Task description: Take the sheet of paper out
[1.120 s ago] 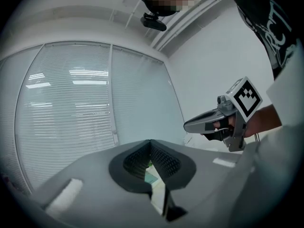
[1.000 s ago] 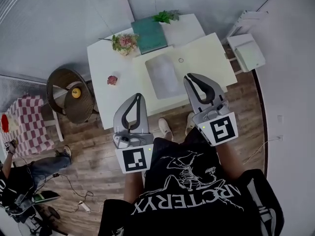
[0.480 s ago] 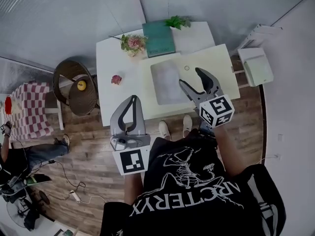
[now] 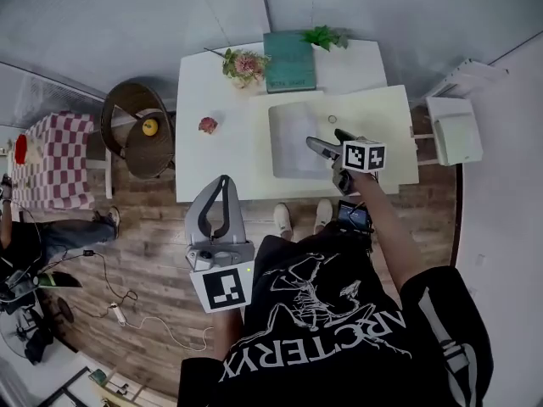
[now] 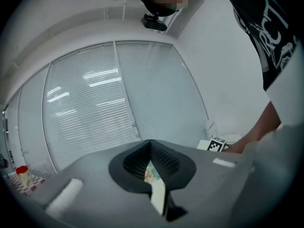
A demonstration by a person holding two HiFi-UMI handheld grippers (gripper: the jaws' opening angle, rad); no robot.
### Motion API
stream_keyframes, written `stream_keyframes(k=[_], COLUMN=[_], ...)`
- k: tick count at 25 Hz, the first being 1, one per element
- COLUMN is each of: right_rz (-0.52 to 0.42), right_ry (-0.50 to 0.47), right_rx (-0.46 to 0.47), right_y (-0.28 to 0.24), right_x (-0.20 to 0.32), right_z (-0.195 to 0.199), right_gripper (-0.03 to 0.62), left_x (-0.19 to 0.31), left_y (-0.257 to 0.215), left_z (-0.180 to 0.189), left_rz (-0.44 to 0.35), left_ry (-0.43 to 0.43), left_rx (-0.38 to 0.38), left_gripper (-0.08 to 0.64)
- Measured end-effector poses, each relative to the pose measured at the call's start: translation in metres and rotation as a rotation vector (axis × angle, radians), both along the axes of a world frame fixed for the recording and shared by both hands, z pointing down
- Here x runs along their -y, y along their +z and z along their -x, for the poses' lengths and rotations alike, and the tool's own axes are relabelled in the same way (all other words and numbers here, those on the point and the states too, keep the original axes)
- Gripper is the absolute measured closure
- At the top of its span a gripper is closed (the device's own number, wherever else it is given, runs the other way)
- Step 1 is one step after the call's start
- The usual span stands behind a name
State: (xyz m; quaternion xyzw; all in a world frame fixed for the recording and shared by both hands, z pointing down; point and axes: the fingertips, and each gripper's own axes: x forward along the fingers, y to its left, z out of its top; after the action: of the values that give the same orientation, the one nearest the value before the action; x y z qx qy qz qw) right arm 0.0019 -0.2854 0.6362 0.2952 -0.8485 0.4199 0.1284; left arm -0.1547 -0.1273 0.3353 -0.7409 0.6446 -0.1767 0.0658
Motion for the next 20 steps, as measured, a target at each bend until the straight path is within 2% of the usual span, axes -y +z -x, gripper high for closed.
stream_keyframes(k=[4,10,13,20], right_rz=[0.281,0.565,0.637,0.698], right_ry=[-0.080,-0.046,-0.023,-0.036], right_rx=[0.131,0.335,0.389,0.446], right_y=[0.036,0.063,0.070,0.077], right_x=[-0.016,-0.021,-0.021,-0.019], right_z=[0.011,0.015,0.014,0.021], right_gripper=[0.110,0.110,0.110,0.112], left_x=[-0.006,-0.014,-0.020,-0.029], left_y=[0.003,0.008,0.010,0.010], left_z=[0.004,0.005,0.009,0.011], left_rz=[0.014,0.031,0.044,0.045], left_ry=[-0.034,-0.063,-0.082,-0.105], left_rx=[0.006,0.016,0.019,0.023], left_gripper=[0.549,0.549,0.549,0.549])
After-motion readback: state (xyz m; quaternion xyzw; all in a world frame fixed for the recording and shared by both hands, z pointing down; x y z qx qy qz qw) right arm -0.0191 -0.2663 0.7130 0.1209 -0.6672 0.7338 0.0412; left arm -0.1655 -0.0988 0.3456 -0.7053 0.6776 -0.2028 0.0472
